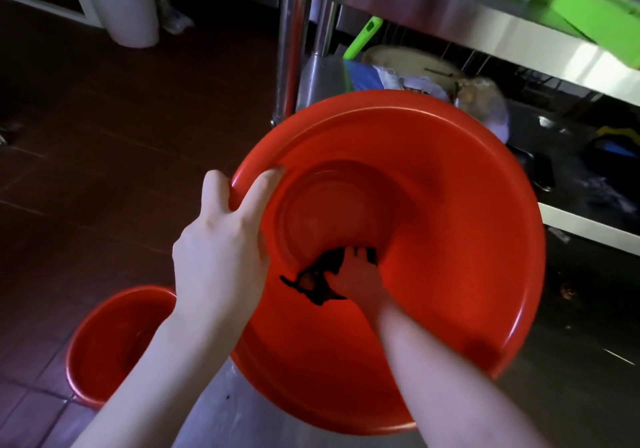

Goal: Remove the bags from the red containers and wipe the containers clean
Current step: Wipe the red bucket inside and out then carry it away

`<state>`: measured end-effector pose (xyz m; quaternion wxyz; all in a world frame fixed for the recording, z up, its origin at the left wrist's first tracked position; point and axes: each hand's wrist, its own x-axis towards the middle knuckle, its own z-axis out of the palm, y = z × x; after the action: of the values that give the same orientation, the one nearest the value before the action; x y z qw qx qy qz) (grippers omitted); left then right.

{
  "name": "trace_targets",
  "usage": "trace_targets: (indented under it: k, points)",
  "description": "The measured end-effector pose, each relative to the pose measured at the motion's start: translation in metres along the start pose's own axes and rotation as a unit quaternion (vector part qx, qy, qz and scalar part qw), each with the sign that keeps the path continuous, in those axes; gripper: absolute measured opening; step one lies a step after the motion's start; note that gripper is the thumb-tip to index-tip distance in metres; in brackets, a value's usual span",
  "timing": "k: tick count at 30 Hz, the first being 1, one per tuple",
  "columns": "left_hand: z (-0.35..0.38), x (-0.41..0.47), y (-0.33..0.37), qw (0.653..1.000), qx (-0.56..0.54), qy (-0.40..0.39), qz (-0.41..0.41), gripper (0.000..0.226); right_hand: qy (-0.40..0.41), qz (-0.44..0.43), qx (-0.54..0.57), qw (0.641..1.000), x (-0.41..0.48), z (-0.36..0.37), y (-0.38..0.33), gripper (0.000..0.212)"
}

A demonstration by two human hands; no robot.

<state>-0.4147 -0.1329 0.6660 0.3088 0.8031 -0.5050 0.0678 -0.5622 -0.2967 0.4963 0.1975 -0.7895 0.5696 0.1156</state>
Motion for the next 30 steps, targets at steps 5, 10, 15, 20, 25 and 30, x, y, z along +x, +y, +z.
trace_targets:
  k: [5,10,15,20,25,30]
  points:
    - [-0.001,0.005,-0.005,1.000,0.002,-0.006,0.002,0.077,-0.054,-0.068,0.238,0.967,0.013,0.009,-0.058,0.042]
    - [-0.001,0.004,-0.003,1.000,0.012,-0.007,0.010,0.075,-0.048,-0.126,0.304,0.943,0.015,0.005,-0.068,0.037]
    - [-0.003,0.005,-0.005,1.000,0.007,-0.011,0.006,0.073,-0.137,-0.191,-0.006,0.972,0.010,-0.014,-0.023,0.039]
    - [-0.003,0.004,-0.005,1.000,0.004,-0.016,0.009,0.074,-0.043,-0.089,-0.316,0.943,0.011,-0.046,0.019,0.040]
    - [-0.003,0.005,-0.006,1.000,-0.004,-0.018,0.016,0.073,0.073,-0.128,-0.423,0.894,0.032,-0.095,0.029,0.048]
    - [0.000,0.007,-0.006,1.000,-0.001,-0.013,0.002,0.075,0.081,-0.234,-0.387,0.888,0.066,-0.116,-0.011,0.080]
